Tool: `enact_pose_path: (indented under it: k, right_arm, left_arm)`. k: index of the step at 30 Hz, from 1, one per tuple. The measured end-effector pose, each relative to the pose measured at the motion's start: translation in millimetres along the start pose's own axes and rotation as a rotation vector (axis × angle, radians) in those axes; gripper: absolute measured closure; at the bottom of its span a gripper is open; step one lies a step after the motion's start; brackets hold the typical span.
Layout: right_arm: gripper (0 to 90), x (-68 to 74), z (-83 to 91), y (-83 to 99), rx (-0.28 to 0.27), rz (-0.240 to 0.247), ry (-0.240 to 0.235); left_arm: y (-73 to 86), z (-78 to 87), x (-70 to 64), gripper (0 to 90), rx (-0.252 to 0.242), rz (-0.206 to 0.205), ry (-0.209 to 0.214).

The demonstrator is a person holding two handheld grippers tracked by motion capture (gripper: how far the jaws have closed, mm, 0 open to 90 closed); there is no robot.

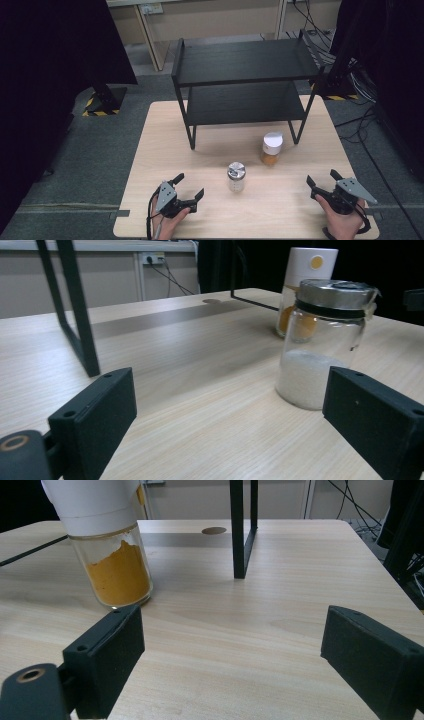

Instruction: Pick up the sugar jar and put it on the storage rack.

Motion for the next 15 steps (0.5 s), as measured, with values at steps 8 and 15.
enact_pose_path:
  k: [8, 15]
  right_arm:
    - [10.4, -0.7, 0.4, 0.9, -0.005, -0.015, 0.003]
    - [10.7, -1.1, 0.4, 1.7, -0.011, -0.023, 0.004]
  left_arm:
    - [-1.6, -10.2, 3.1, 6.4, 0.009, 0.008, 0.065]
    - [-3.7, -25.8, -1.8, 6.5, 0.022, -0.009, 0.101]
Point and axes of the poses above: each handheld gripper's, and its own axes: z roughly backward along the jaws, y roughly out of its underside, x roughly to its left, the point moved 4 cm from there along -z, roughly forward along the jaws, and after that the axes turned 12 degrees about z, right-handed, at the moved point
